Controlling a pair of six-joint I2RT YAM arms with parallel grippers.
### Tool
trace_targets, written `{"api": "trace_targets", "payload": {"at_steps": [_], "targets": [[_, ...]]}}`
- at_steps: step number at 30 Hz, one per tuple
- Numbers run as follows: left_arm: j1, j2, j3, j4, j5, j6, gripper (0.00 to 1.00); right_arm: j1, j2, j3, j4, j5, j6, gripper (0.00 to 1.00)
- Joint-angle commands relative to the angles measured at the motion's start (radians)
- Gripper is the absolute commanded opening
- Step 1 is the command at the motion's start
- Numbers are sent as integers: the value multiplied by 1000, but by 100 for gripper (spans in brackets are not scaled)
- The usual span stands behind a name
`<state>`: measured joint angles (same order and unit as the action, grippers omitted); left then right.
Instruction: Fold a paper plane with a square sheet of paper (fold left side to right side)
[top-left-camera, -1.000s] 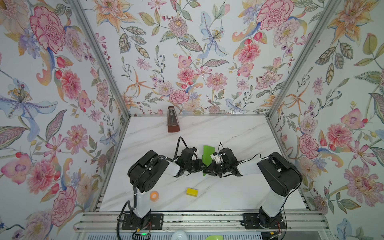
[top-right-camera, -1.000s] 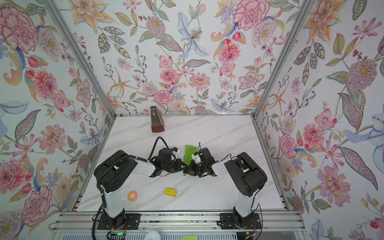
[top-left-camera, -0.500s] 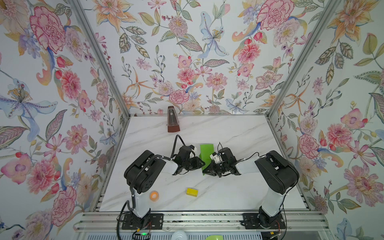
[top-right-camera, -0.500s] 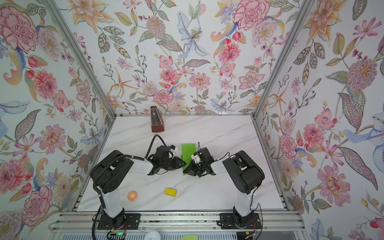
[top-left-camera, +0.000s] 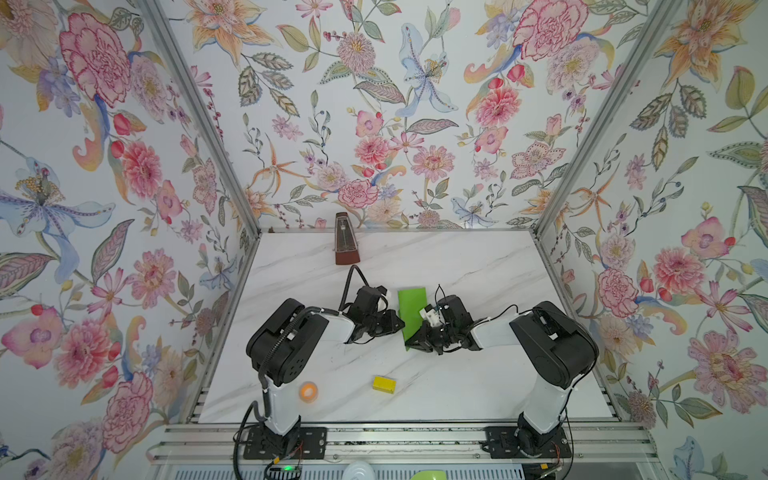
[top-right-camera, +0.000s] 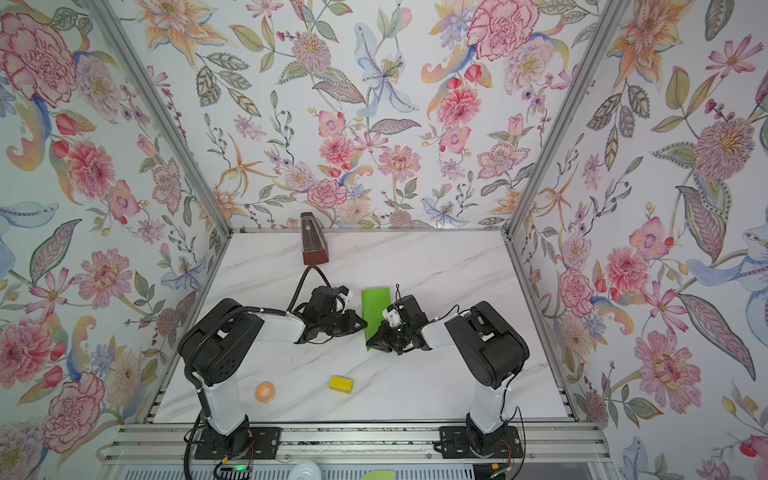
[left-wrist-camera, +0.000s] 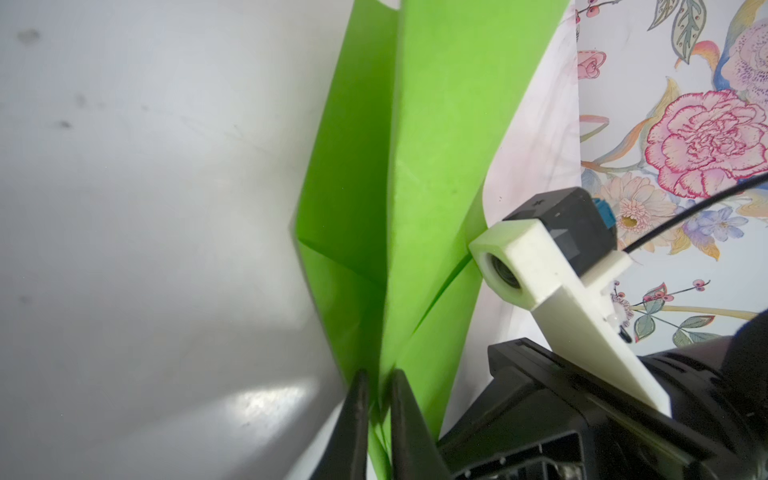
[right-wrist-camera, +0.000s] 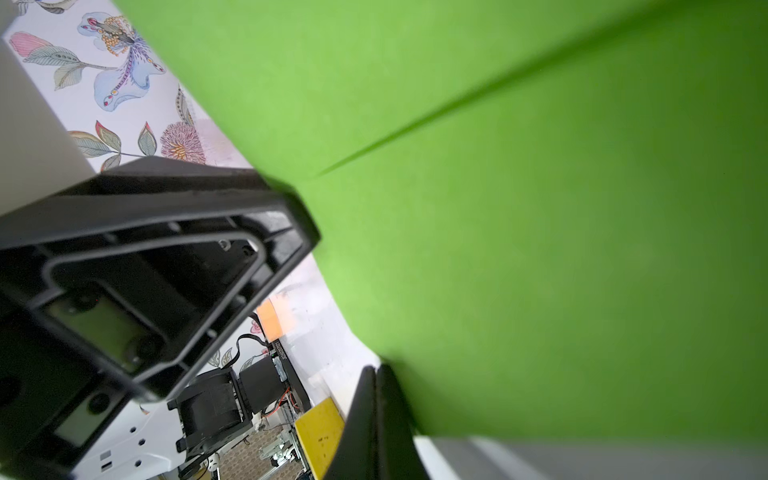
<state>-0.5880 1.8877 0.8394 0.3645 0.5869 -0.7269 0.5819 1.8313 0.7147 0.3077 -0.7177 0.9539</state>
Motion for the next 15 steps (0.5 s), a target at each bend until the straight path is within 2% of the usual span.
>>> {"api": "trace_targets", "payload": {"at_steps": [1, 5, 10, 15], "targets": [[10, 23, 22, -41, -30, 35, 10, 6, 28, -11, -126, 58, -17, 1], [10, 34, 20, -64, -42, 64, 6, 3, -20, -1, -147, 61, -22, 1], [7, 35, 9, -74, -29, 83, 4, -27, -128, 18, -222, 91, -59, 8], [-14, 39, -4, -69, 7, 84, 4, -119, -190, 0, -258, 104, -85, 15]]}}
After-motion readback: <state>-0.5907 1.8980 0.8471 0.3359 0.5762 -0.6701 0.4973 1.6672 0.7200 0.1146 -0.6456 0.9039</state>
